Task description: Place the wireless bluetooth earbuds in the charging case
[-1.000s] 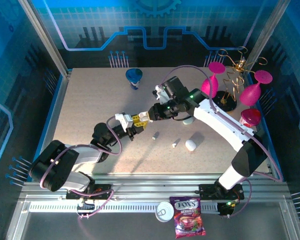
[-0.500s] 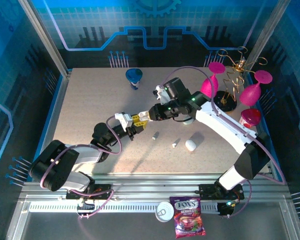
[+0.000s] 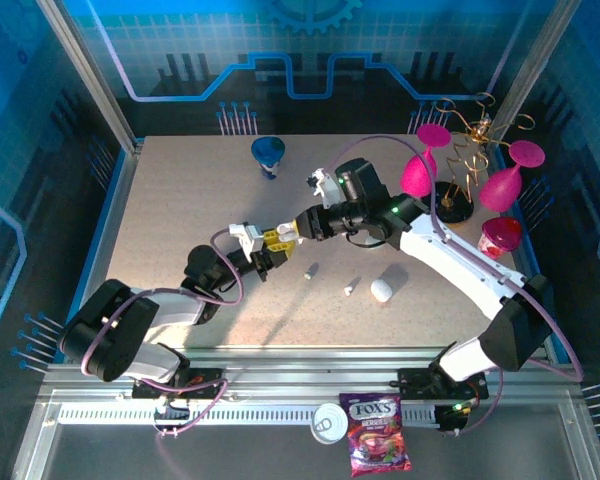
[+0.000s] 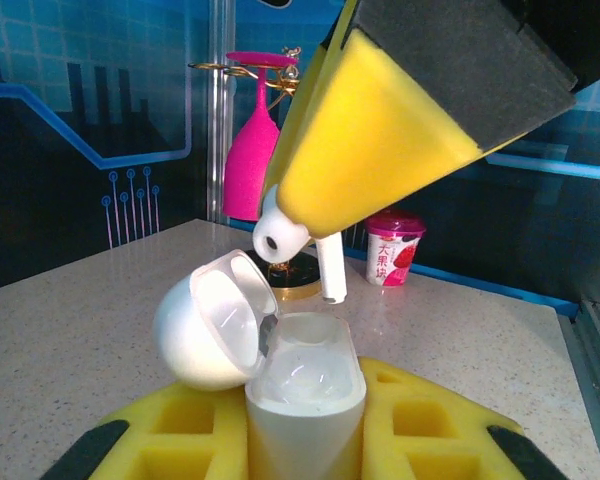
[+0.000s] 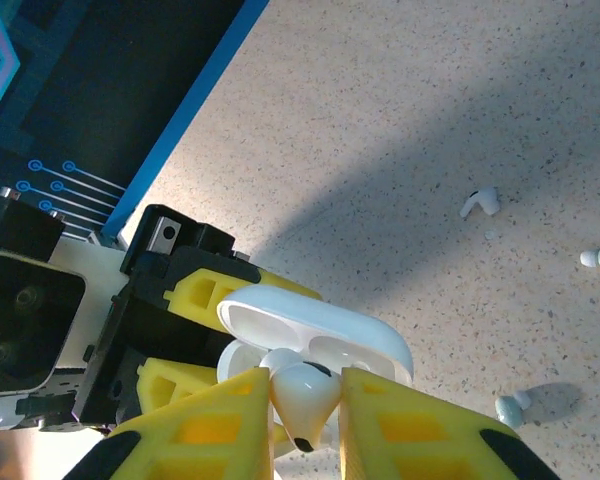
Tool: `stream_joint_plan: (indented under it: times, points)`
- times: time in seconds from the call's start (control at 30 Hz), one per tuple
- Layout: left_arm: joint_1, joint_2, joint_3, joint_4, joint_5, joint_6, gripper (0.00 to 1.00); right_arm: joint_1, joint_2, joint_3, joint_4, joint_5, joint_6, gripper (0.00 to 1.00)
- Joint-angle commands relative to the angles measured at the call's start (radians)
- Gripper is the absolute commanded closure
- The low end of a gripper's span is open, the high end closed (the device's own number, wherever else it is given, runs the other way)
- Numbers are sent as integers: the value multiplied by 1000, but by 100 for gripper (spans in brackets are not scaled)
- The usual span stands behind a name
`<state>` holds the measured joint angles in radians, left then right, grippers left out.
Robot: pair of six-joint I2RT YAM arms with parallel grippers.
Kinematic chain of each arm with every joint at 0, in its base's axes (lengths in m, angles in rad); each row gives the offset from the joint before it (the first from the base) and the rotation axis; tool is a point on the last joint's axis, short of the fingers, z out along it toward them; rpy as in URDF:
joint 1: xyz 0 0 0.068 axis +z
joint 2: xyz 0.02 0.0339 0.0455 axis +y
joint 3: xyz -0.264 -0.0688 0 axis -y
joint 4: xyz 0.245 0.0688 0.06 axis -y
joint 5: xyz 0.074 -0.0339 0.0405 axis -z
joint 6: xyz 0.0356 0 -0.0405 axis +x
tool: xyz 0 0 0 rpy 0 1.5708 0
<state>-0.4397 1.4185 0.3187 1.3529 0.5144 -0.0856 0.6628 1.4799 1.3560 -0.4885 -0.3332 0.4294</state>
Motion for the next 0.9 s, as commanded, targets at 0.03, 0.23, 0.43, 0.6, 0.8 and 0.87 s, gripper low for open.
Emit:
stream_joint_plan:
  times: [0.03, 0.23, 0.43, 0.6, 0.8, 0.87]
  points:
    - [14, -37, 19, 34, 34, -53, 100, 12, -18, -12, 21, -7, -56, 80]
    - [16, -65, 23, 1, 47, -62, 100, 11, -25, -42, 42, -6, -63, 80]
    - [17, -64, 25, -3, 55, -61, 100, 11, -33, -58, 73, -17, -67, 80]
    - [18, -62, 25, 11, 54, -69, 100, 9, -39, -60, 72, -30, -91, 80]
    - [26, -66, 24, 34, 61, -95, 100, -3, -43, -77, 72, -79, -115, 80]
    - [27, -66, 26, 34, 65, -100, 100, -3, -31, -71, 67, -104, -120, 80]
